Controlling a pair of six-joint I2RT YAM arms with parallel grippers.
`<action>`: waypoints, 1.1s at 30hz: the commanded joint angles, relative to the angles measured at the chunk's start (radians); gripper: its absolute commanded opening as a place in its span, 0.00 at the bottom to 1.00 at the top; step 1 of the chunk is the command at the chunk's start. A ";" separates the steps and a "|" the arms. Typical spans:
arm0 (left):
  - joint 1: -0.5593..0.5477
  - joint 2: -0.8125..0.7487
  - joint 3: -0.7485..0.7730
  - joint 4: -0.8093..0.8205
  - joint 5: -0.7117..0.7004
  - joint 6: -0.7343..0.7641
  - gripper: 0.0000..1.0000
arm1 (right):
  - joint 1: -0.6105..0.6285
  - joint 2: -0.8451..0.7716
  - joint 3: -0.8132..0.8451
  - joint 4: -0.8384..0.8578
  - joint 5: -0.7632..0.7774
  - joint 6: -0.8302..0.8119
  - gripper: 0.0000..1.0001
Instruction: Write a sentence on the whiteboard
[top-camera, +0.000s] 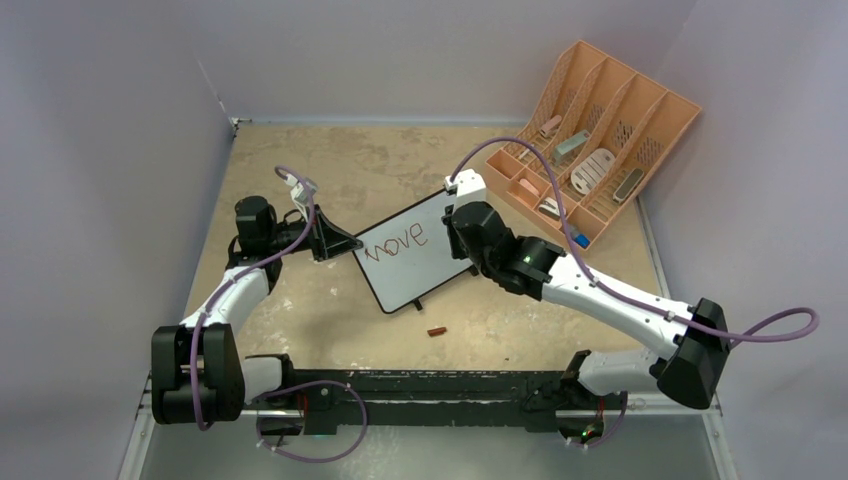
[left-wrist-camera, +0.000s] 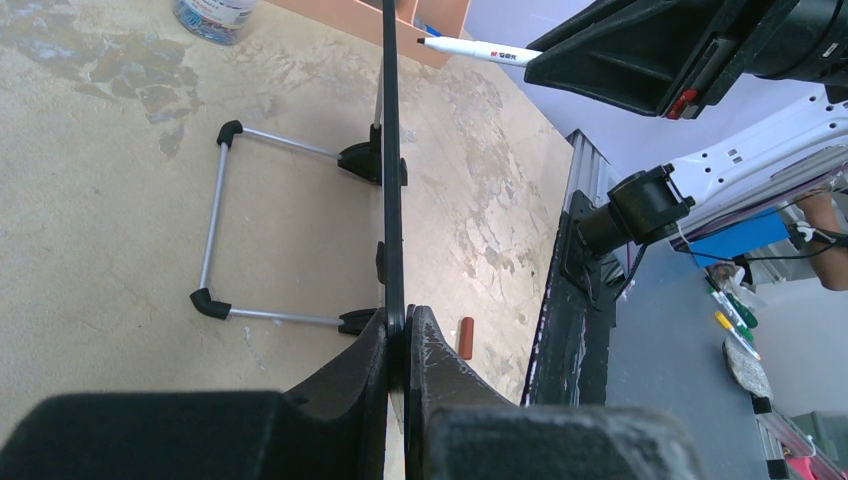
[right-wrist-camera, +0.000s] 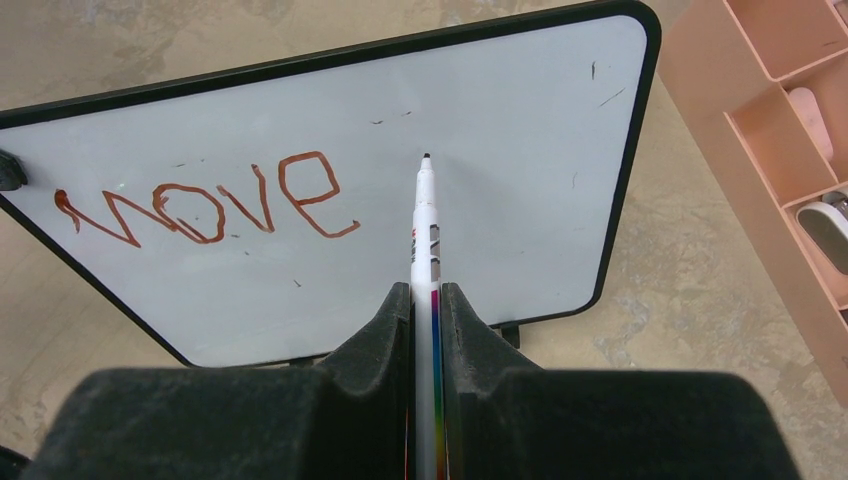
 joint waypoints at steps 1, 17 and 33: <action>-0.010 0.003 0.026 -0.002 0.020 0.046 0.00 | -0.004 0.007 0.025 0.043 0.003 -0.017 0.00; -0.010 0.008 0.029 -0.003 0.021 0.048 0.00 | -0.005 0.041 0.048 0.068 -0.002 -0.038 0.00; -0.010 0.009 0.030 -0.003 0.026 0.048 0.00 | -0.005 0.064 0.067 0.086 -0.016 -0.057 0.00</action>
